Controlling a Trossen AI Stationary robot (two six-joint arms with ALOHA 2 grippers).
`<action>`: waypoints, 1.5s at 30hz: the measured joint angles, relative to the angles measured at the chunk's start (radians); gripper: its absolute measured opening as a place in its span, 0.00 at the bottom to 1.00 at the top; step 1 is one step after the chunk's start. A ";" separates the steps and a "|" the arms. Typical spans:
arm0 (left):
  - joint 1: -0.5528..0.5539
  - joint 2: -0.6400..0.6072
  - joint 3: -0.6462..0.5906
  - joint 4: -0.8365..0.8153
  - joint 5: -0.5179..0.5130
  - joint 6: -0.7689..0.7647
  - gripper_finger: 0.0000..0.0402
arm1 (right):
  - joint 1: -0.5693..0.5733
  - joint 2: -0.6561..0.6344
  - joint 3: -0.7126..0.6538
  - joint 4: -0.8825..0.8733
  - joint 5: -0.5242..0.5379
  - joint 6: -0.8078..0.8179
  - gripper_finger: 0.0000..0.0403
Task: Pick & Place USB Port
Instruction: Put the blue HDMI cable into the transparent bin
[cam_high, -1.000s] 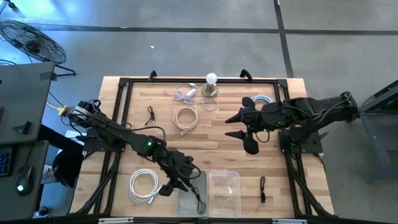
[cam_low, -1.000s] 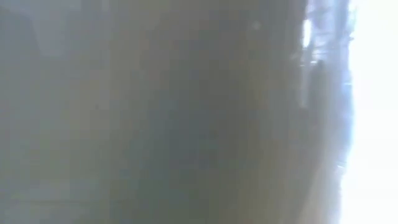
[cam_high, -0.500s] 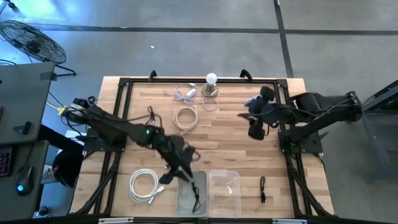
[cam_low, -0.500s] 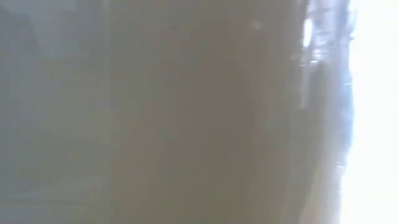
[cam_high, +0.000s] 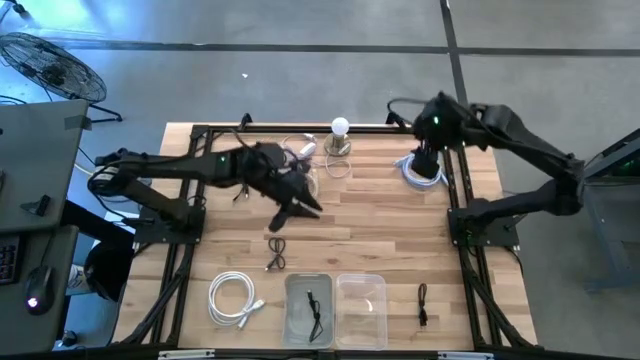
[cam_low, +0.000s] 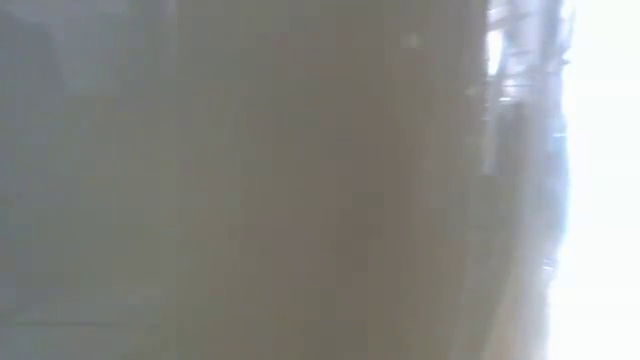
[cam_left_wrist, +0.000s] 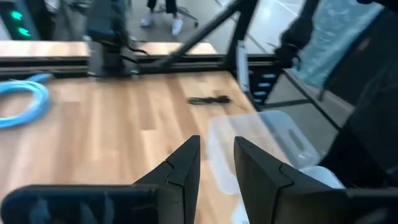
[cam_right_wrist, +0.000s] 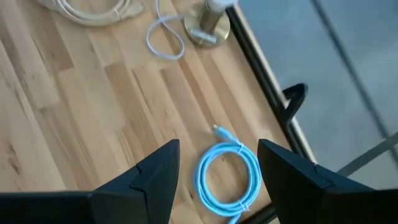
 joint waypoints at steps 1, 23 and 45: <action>0.016 -0.004 0.000 0.000 -0.002 0.010 0.24 | -0.042 0.009 0.000 0.000 -0.031 -0.029 0.52; 0.213 -0.059 0.001 0.006 0.108 0.139 0.24 | -0.365 0.149 -0.276 0.055 -0.259 -0.204 0.52; 0.302 -0.105 0.001 -0.010 0.240 0.197 0.24 | -0.364 0.149 -0.581 0.338 -0.219 -0.076 0.52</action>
